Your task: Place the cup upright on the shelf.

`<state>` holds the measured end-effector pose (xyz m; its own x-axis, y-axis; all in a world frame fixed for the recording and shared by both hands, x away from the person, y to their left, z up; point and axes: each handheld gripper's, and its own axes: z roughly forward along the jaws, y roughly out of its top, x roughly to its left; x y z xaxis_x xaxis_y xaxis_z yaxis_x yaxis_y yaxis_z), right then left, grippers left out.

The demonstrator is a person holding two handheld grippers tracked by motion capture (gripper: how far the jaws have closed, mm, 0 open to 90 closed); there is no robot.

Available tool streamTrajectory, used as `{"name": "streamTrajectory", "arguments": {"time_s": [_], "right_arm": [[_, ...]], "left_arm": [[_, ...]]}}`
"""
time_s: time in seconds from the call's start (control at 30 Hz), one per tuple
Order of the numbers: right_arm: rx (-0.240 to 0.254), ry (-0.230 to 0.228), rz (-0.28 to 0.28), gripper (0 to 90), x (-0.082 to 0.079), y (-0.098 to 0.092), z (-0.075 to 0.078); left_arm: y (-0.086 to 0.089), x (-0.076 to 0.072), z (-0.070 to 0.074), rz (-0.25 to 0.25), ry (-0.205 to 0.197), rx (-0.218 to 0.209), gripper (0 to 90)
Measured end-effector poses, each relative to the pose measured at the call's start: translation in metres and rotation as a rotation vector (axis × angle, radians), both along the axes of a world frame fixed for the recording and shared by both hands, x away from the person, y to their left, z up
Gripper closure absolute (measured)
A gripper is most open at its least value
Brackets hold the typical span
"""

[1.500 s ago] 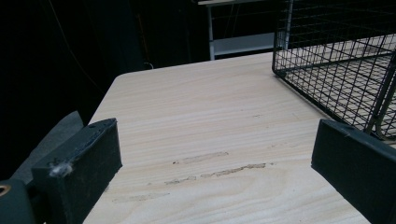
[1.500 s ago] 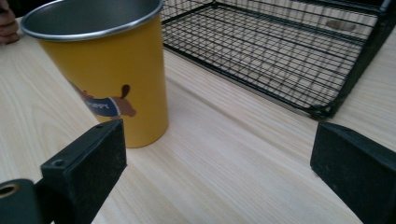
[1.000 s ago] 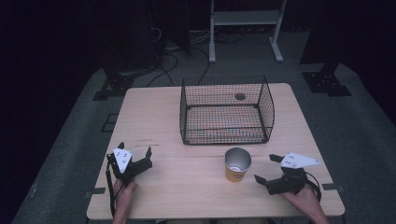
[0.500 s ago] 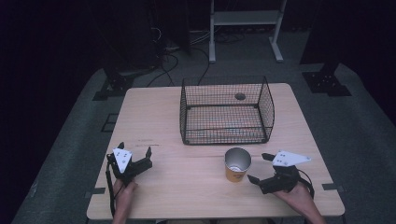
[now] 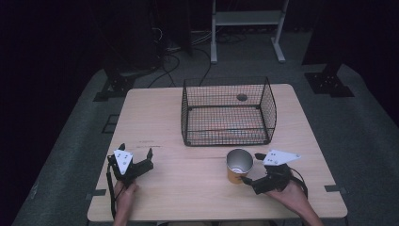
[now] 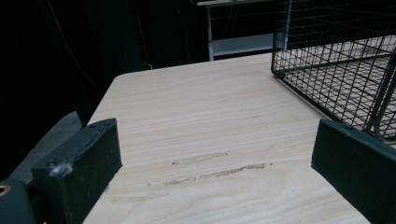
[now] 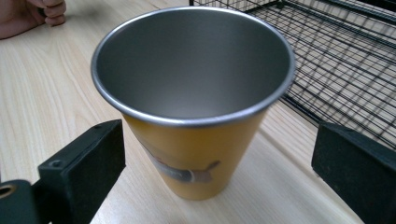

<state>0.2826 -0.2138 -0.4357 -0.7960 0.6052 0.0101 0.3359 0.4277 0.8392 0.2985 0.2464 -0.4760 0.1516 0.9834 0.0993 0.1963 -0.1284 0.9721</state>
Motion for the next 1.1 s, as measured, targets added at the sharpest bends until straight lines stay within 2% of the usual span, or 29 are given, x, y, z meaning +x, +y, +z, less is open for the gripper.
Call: {"name": "streamTrajectory", "arguments": {"time_s": [0.8,0.9,1.1], "right_arm": [[-0.024,-0.008,0.056,1.5,0.013,0.03,-0.001],[-0.012,0.001,0.054,11.4,0.014,0.029,0.0],[-0.02,0.013,0.067,13.4,0.015,0.028,0.003]], "left_arm": [[0.0,0.0,0.0,-0.001,-0.001,-0.001,0.8],[0.0,0.0,0.0,0.0,0.0,-0.002,0.8],[0.0,0.0,0.0,0.0,0.0,-0.001,0.8]]}}
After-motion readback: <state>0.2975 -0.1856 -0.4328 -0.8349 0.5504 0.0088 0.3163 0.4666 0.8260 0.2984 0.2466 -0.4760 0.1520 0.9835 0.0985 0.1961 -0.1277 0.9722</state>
